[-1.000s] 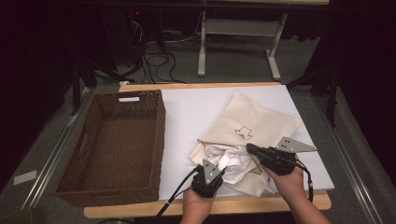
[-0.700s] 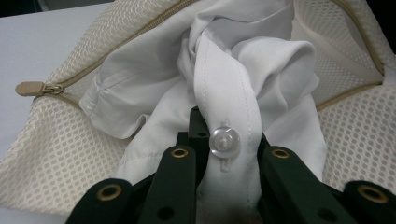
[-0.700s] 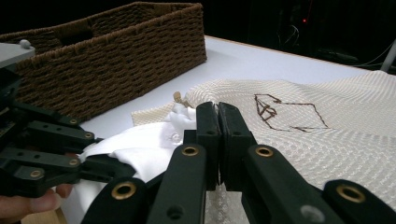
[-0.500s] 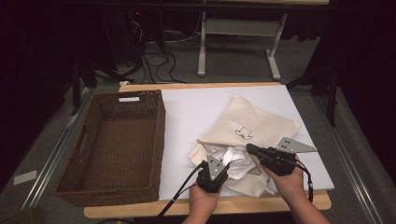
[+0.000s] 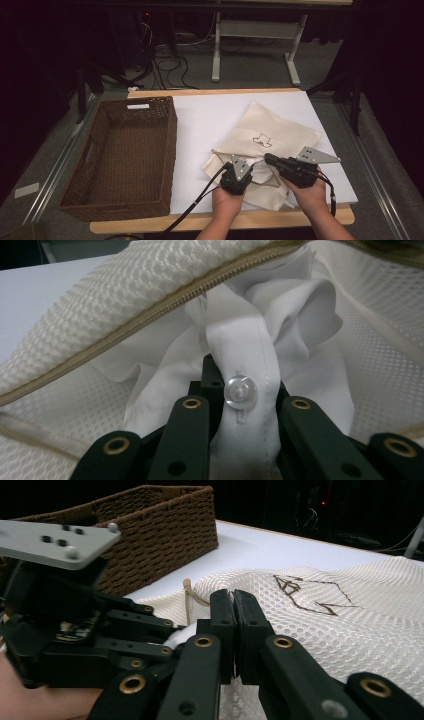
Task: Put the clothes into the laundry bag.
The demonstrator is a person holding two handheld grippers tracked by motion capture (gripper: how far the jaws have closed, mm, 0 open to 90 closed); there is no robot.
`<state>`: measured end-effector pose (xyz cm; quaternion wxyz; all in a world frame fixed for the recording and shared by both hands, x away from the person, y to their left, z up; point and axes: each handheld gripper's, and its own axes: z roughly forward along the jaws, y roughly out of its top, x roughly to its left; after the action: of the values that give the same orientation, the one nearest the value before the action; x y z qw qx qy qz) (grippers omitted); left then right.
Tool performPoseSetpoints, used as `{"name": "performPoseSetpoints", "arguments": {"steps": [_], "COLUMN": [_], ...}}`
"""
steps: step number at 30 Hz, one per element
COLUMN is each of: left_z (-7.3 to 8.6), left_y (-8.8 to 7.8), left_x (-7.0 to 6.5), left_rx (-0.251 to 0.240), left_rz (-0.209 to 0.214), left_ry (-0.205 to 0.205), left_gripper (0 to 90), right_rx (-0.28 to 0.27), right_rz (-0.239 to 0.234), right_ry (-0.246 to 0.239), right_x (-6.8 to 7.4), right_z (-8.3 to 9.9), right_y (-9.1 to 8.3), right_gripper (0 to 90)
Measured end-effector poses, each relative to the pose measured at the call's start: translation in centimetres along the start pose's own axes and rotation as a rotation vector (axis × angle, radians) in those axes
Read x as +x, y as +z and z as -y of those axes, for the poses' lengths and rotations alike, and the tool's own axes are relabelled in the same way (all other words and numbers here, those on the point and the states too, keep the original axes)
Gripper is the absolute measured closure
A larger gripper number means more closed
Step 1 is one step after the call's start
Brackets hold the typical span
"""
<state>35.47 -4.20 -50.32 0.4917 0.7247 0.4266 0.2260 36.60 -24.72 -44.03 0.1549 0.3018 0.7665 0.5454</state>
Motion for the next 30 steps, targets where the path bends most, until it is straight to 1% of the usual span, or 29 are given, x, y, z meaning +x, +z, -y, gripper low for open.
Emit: {"name": "performPoseSetpoints", "arguments": {"steps": [1, 2, 5, 6, 7, 9, 10, 13, 16, 18, 21, 23, 24, 25, 26, 27, 28, 29, 30], "left_z": [0.0, 0.2, 0.4, 0.6, 0.7, 0.7, 0.9, 1.3, 1.9, 2.3, 2.7, 2.8, 3.0, 3.0, 3.1, 3.1, 3.2, 3.2, 3.2], "left_y": [0.1, 0.0, -0.2, -0.6, -0.9, -1.2, -1.8, -2.8, -3.4, -3.6, -3.6, -3.6, -3.4, -3.4, -3.3, -3.2, -3.1, -3.0, -2.9], "left_x": [0.0, -0.1, -0.1, 0.1, 0.2, 0.3, 0.3, 0.5, 0.7, 0.9, 1.1, 1.1, 0.9, 0.9, 0.8, 0.7, 0.7, 0.7, 0.6], "left_rx": [0.002, -0.004, 0.0, -0.006, -0.01, -0.015, -0.024, -0.029, -0.022, -0.016, -0.004, 0.001, 0.021, 0.021, 0.034, 0.047, 0.057, 0.065, 0.076], "left_rz": [0.004, 0.008, 0.013, 0.023, 0.031, 0.037, 0.038, 0.041, 0.063, 0.065, 0.082, 0.084, 0.089, 0.089, 0.094, 0.1, 0.109, 0.116, 0.12], "left_ry": [-0.01, -0.006, 0.005, -0.003, -0.01, -0.013, -0.006, -0.008, -0.01, -0.014, -0.036, -0.036, -0.032, -0.032, -0.034, -0.036, -0.037, -0.036, -0.033], "left_gripper": [79.3, 77.0, 69.2, 64.3, 61.4, 53.3, 49.0, 40.1, 36.4, 34.9, 33.9, 33.6, 33.1, 33.1, 35.1, 35.1, 41.5, 41.5, 45.3], "right_rx": [0.001, 0.0, 0.001, 0.0, 0.0, 0.0, 0.001, 0.003, 0.005, 0.008, 0.006, 0.005, 0.007, 0.007, 0.006, 0.006, 0.007, 0.007, 0.007], "right_rz": [0.003, 0.002, 0.006, 0.008, 0.008, 0.009, 0.007, 0.008, 0.009, 0.011, 0.011, 0.01, 0.011, 0.011, 0.012, 0.011, 0.011, 0.011, 0.012], "right_ry": [0.005, -0.001, 0.005, 0.002, 0.004, 0.003, 0.001, -0.003, 0.001, 0.003, 0.003, 0.002, 0.0, 0.0, 0.003, 0.003, 0.003, 0.003, 0.006], "right_x": [0.1, 0.1, 0.1, 0.0, 0.0, 0.0, 0.0, 0.1, 0.1, 0.1, 0.1, 0.1, 0.1, 0.1, 0.1, 0.1, 0.1, 0.1, 0.1], "right_z": [0.0, 0.0, 0.0, 0.0, 0.0, 0.0, 0.0, 0.1, 0.1, 0.1, 0.1, 0.1, 0.1, 0.1, 0.1, 0.2, 0.2, 0.2, 0.2], "right_y": [0.0, 0.0, 0.0, -0.1, -0.1, -0.1, -0.1, 0.0, 0.0, 0.0, 0.0, 0.0, 0.0, 0.0, 0.0, 0.0, -0.1, -0.1, -0.1], "right_gripper": [89.3, 89.3, 89.3, 89.2, 89.2, 89.2, 89.2, 89.2, 89.2, 89.2, 89.2, 89.2, 89.1, 89.1, 89.2, 89.2, 89.1, 89.1, 89.1]}}
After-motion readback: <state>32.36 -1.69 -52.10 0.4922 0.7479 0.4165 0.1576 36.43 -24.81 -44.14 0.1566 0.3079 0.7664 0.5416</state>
